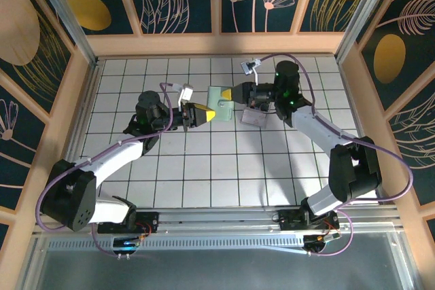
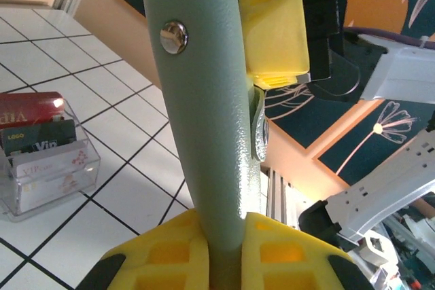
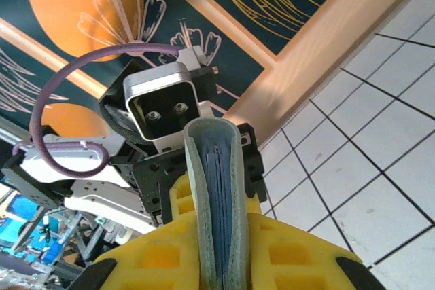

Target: Take the credit cards out of the card holder

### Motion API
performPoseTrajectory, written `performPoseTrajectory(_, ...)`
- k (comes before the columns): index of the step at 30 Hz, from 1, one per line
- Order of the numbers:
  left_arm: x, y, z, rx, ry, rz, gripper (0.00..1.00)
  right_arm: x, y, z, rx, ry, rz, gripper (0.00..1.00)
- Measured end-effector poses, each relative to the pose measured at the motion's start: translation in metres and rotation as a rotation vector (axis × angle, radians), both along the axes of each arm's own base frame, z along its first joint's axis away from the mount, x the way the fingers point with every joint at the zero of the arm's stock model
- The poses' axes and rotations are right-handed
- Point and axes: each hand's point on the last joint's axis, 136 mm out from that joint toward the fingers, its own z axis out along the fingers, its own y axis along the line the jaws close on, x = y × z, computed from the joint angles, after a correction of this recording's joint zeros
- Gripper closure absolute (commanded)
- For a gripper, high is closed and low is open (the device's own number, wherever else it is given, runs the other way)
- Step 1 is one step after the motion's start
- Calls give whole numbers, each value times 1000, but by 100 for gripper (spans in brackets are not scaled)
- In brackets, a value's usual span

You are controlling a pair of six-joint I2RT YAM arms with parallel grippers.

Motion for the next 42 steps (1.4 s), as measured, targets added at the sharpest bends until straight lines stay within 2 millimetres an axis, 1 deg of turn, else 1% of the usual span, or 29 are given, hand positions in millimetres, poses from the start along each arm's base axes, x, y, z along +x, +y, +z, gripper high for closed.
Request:
performPoseTrajectory(1, 2, 0, 0, 0, 0, 14, 100, 3, 1, 0, -14, -1, -16, 74)
performPoseTrajectory(3, 8, 2, -2, 3, -1, 50, 100, 11, 3, -3, -52, -1, -70, 65)
performPoseTrajectory(5, 14, 4, -5, 15, -10, 96, 100, 20, 4, -7, -100, 1, -145, 54)
performPoseTrajectory(7, 19, 8, -11, 42, -15, 151, 100, 28, -1, -13, -158, -1, -246, 52)
performPoseTrajectory(10, 24, 12, -17, 83, -27, 225, 100, 40, -14, -17, -236, -6, -403, 47)
performPoseTrajectory(13, 23, 14, -20, 97, -41, 267, 100, 43, -24, -13, -303, -27, -557, 47)
performPoseTrajectory(15, 23, 16, -24, 107, -37, 290, 100, 37, -25, -8, -333, -49, -625, 49)
performPoseTrajectory(19, 24, 17, -32, 124, -26, 325, 100, 19, -17, -1, -369, -77, -703, 57)
performPoseTrajectory(21, 25, 17, -32, 123, -27, 329, 100, 13, -12, -4, -390, -74, -727, 58)
performPoseTrajectory(24, 27, 16, -35, 129, -21, 333, 100, 8, -3, -15, -452, -67, -751, 59)
performPoseTrajectory(28, 31, 16, -42, 142, -7, 346, 100, 9, 12, -23, -527, -64, -775, 60)
performPoseTrajectory(33, 34, 15, -43, 141, 0, 350, 100, 16, 29, -33, -595, -70, -793, 64)
performPoseTrajectory(37, 35, 16, -42, 136, 2, 357, 100, 22, 30, -43, -651, -68, -815, 66)
performPoseTrajectory(42, 37, 17, -41, 132, 8, 376, 100, 25, 26, -46, -683, -67, -840, 66)
